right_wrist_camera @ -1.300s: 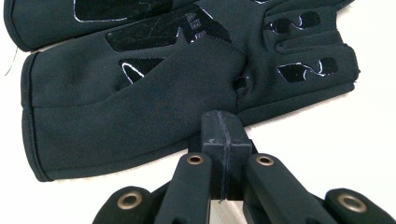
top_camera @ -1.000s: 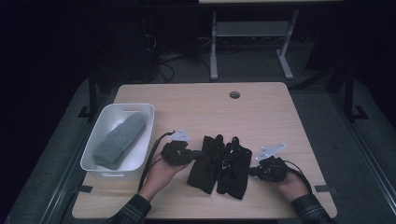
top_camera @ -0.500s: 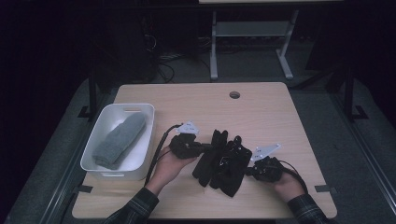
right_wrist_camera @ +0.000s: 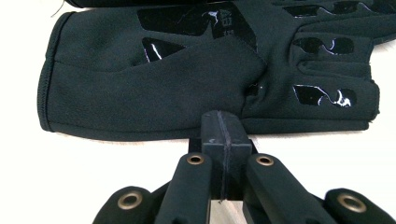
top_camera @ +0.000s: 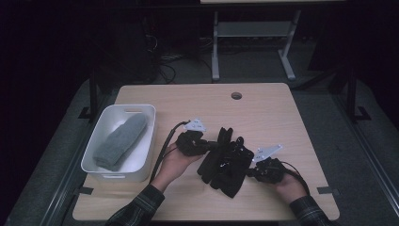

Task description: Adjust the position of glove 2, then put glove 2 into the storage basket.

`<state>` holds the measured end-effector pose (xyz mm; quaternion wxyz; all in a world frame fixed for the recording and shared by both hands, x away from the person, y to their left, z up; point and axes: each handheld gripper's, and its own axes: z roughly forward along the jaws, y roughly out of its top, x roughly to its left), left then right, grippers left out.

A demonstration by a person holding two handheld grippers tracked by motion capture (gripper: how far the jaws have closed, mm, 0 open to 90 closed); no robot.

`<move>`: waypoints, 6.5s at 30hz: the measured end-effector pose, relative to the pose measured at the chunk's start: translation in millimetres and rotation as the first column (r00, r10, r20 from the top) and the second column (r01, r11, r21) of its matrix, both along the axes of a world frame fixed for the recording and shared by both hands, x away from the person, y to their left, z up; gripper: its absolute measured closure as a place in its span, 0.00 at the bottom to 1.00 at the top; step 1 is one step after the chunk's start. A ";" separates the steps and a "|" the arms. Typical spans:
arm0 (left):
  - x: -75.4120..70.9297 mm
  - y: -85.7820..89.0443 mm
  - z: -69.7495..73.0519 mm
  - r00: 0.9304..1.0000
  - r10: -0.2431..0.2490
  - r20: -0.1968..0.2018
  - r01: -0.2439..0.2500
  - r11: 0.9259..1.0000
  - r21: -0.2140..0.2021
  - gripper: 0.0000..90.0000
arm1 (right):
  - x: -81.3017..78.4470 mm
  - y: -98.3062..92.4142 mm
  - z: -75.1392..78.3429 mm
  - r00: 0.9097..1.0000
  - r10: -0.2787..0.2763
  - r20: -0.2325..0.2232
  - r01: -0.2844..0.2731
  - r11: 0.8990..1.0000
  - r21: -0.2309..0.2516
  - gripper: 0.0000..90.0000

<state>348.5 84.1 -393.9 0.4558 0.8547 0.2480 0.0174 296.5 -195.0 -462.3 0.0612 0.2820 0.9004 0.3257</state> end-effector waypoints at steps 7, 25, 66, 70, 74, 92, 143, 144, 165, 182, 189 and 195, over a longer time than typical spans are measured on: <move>0.0 -11.1 -0.4 1.000 -0.023 -0.013 0.023 1.000 -0.012 0.97 | 0.2 3.2 -0.3 1.000 0.001 0.002 -0.001 1.000 0.004 1.00; -16.9 -60.6 -25.2 0.988 -0.148 -0.043 0.150 0.988 0.041 0.97 | 2.2 9.5 -0.6 1.000 0.007 -0.003 -0.007 1.000 0.012 1.00; -43.0 -70.2 -58.6 0.961 -0.241 -0.138 0.263 0.949 0.173 0.99 | 20.9 -59.8 -8.3 0.941 -0.324 0.103 0.326 0.945 -0.011 0.17; -45.8 -60.6 -57.1 0.960 -0.238 -0.145 0.263 0.946 0.188 0.99 | 20.9 -60.3 -7.9 0.937 -0.334 0.106 0.336 0.942 0.002 0.17; -46.8 -52.2 -56.2 0.961 -0.235 -0.148 0.262 0.944 0.199 0.99 | 21.2 -60.6 -9.0 0.939 -0.326 0.109 0.328 0.945 -0.002 0.16; -47.1 -7.5 -51.9 0.971 -0.181 -0.158 0.216 0.945 0.243 0.99 | 23.7 -63.8 -14.2 0.939 -0.329 0.105 0.328 0.944 0.022 0.12; 2.8 -38.4 -62.0 0.975 -0.219 -0.030 0.217 0.920 0.326 0.14 | 22.6 -64.7 -21.1 0.934 -0.344 0.091 0.338 0.938 0.078 0.05; 3.1 -38.3 -62.0 0.976 -0.217 -0.027 0.214 0.921 0.327 0.14 | 22.6 -64.6 -21.0 0.934 -0.345 0.091 0.338 0.938 0.078 0.05; 16.8 -23.5 -61.9 0.990 -0.142 -0.020 0.142 0.956 0.255 0.14 | 22.6 -64.7 -21.0 0.934 -0.344 0.091 0.338 0.938 0.078 0.05; 9.6 -23.8 -64.8 0.964 -0.241 -0.111 0.261 0.938 0.228 0.68 | 22.4 -64.6 -21.0 0.934 -0.345 0.090 0.338 0.938 0.078 0.05; 7.7 -19.7 -45.8 0.966 -0.226 -0.126 0.249 0.943 0.222 0.74 | 22.5 -64.7 -21.0 0.935 -0.344 0.092 0.337 0.938 0.078 0.05; 6.7 -8.5 -18.3 0.977 -0.183 -0.109 0.202 0.959 0.197 0.73 | 22.2 -64.6 -20.9 0.934 -0.347 0.090 0.341 0.937 0.077 0.05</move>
